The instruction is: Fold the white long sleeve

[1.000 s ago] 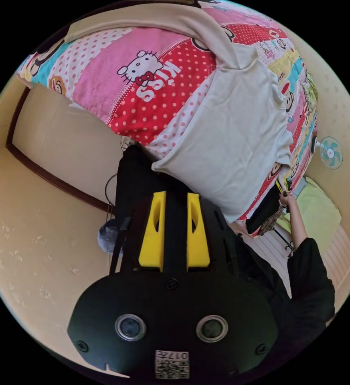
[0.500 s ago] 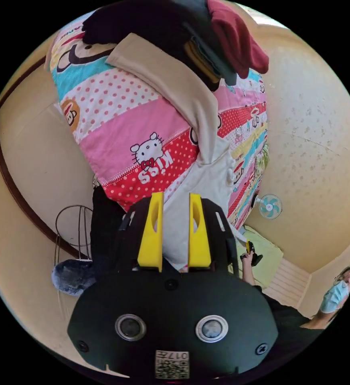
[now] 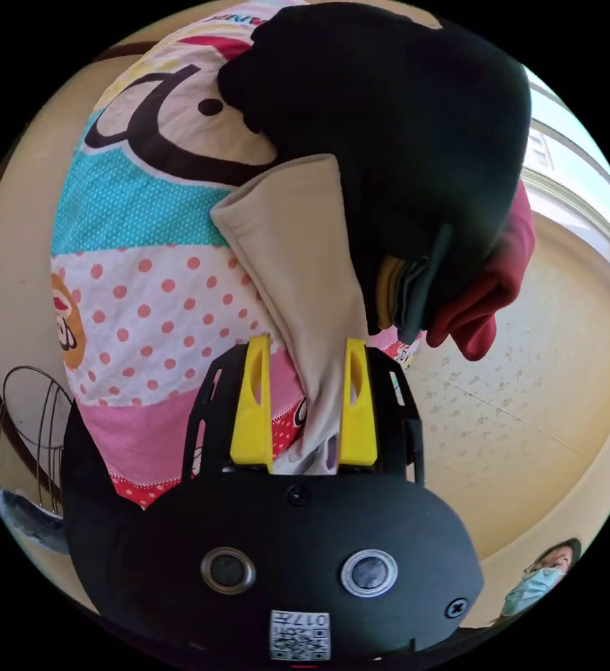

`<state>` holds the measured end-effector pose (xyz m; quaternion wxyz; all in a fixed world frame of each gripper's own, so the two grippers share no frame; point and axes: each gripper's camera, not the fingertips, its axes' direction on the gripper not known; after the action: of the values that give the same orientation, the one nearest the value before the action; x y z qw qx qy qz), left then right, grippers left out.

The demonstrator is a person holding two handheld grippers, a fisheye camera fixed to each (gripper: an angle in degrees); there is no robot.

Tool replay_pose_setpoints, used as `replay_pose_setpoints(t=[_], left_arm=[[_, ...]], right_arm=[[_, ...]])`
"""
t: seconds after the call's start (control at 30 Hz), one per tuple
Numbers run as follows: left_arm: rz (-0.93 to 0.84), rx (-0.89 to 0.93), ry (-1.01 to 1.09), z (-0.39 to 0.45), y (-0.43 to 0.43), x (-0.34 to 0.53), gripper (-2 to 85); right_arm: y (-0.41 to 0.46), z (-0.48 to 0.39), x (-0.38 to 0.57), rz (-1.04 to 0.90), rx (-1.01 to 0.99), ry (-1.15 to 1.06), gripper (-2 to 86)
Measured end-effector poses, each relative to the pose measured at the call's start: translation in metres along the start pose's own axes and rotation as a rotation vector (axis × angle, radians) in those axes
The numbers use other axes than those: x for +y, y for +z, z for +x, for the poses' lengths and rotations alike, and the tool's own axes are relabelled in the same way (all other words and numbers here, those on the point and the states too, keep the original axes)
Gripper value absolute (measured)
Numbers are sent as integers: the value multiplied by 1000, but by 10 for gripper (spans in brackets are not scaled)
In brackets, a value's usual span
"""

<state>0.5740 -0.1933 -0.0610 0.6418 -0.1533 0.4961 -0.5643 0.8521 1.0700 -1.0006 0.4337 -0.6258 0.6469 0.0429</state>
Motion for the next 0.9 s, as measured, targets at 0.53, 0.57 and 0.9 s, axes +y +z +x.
replay_pose_setpoints(t=[0.53,0.57,0.9], left_arm=[[191,-201,74,-5,10,11,38],[212,-254,192,20,2,28,38],[39,-210,1249,187,75,267,37]], right_arm=[[14,66,15,-98,9,231,41],[19,71,15,-105,13,243,35],[23,85,36,-151,17,220,18]])
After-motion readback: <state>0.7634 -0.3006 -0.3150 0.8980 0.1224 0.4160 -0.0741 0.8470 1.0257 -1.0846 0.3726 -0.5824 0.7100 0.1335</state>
